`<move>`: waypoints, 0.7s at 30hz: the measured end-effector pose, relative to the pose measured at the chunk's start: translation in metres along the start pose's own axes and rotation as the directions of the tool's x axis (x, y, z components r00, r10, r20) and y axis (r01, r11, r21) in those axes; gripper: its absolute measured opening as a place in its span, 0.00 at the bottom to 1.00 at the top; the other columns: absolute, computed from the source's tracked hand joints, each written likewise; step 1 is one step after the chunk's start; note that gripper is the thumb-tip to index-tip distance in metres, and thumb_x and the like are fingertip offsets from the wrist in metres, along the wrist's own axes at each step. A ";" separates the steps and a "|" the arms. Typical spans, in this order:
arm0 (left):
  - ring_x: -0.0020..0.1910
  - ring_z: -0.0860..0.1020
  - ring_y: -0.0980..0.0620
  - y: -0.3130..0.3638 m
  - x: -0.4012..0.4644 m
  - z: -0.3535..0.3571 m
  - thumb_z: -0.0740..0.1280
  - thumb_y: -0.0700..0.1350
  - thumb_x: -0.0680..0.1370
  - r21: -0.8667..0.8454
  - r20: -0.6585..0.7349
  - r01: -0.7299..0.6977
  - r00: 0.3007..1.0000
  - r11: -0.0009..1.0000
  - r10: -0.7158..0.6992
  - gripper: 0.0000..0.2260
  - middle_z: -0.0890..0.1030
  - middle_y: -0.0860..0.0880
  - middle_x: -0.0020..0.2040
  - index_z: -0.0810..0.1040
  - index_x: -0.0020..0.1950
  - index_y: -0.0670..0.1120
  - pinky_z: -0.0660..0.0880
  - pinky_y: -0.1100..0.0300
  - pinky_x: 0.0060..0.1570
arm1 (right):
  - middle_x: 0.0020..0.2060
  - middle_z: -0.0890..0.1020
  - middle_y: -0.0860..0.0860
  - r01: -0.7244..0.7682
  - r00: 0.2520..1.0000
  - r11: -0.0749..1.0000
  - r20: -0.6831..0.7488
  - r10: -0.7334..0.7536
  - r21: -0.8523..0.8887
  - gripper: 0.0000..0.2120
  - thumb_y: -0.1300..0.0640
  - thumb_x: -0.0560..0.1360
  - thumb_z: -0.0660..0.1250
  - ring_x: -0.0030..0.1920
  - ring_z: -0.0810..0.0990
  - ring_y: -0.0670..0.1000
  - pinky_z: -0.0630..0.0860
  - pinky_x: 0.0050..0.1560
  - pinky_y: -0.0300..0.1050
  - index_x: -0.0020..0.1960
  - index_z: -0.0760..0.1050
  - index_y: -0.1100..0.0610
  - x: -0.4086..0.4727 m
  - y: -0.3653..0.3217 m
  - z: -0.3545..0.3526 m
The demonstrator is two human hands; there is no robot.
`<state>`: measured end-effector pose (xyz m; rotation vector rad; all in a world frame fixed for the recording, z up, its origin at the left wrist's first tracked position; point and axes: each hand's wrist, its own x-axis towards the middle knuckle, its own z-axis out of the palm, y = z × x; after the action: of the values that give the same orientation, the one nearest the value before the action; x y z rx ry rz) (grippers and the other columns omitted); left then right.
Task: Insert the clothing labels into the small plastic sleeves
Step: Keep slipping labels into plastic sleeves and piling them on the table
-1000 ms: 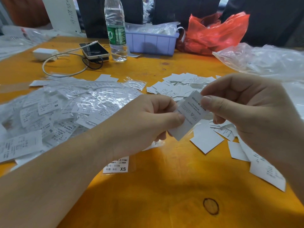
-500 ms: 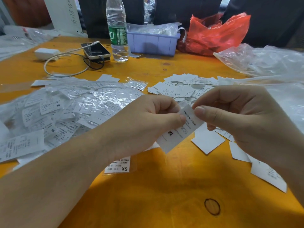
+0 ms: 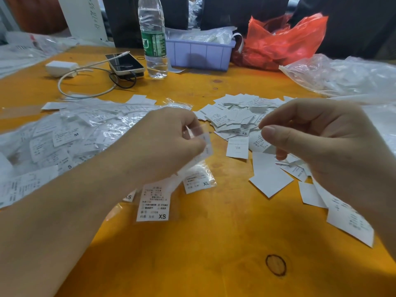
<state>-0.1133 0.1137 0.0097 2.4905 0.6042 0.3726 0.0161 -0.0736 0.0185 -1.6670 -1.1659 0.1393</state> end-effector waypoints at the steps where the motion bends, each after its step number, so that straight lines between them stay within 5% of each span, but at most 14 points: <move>1: 0.36 0.79 0.57 -0.001 0.001 0.001 0.66 0.55 0.76 0.063 -0.027 -0.004 1.000 0.998 0.005 0.03 0.79 0.58 0.41 0.78 0.47 0.59 0.73 0.61 0.29 | 0.35 0.84 0.50 0.004 1.000 1.000 -0.003 -0.004 -0.003 0.06 0.51 0.68 0.71 0.33 0.81 0.51 0.79 0.36 0.46 0.43 0.83 0.51 0.000 0.000 0.000; 5: 0.51 0.75 0.51 -0.008 0.006 0.000 0.67 0.59 0.74 0.366 -0.185 0.107 0.982 0.924 -0.040 0.18 0.77 0.55 0.52 0.72 0.62 0.57 0.75 0.54 0.46 | 0.35 0.84 0.49 0.009 0.999 1.000 -0.031 -0.009 0.010 0.05 0.52 0.69 0.71 0.33 0.81 0.50 0.79 0.35 0.42 0.43 0.83 0.51 0.000 0.000 -0.001; 8: 0.56 0.72 0.50 -0.012 0.008 -0.006 0.67 0.59 0.73 0.382 -0.293 0.069 0.955 0.922 0.050 0.23 0.73 0.53 0.56 0.70 0.66 0.54 0.72 0.52 0.51 | 0.35 0.84 0.48 0.012 0.999 1.000 -0.035 -0.012 -0.009 0.02 0.55 0.71 0.72 0.33 0.81 0.49 0.79 0.35 0.40 0.43 0.83 0.50 0.001 0.002 -0.003; 14: 0.50 0.72 0.66 0.011 -0.010 0.020 0.61 0.66 0.68 0.005 0.094 -0.172 0.981 0.985 0.171 0.20 0.73 0.65 0.51 0.73 0.58 0.63 0.67 0.70 0.46 | 0.32 0.81 0.38 -0.073 0.995 0.972 0.049 0.086 -0.225 0.05 0.56 0.72 0.70 0.29 0.79 0.45 0.76 0.29 0.36 0.43 0.81 0.46 0.002 0.004 0.000; 17: 0.55 0.70 0.64 0.010 -0.009 0.026 0.63 0.64 0.73 0.074 0.168 -0.259 0.955 0.963 0.244 0.16 0.73 0.63 0.56 0.73 0.59 0.62 0.67 0.66 0.52 | 0.30 0.77 0.29 -0.096 0.981 0.932 0.126 0.148 -0.350 0.06 0.56 0.73 0.70 0.30 0.77 0.42 0.71 0.31 0.29 0.47 0.81 0.45 -0.001 0.008 0.004; 21: 0.58 0.68 0.62 0.006 -0.006 0.026 0.59 0.64 0.72 0.127 0.180 -0.295 0.946 0.947 0.270 0.17 0.72 0.63 0.56 0.74 0.58 0.61 0.64 0.65 0.53 | 0.25 0.74 0.31 -0.087 0.976 0.911 0.149 0.160 -0.404 0.07 0.55 0.73 0.70 0.25 0.73 0.41 0.68 0.31 0.28 0.51 0.81 0.47 -0.002 0.004 0.007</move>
<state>-0.1071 0.0948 -0.0091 2.7295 0.2146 0.2346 0.0133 -0.0705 0.0115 -2.1243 -1.2828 0.1423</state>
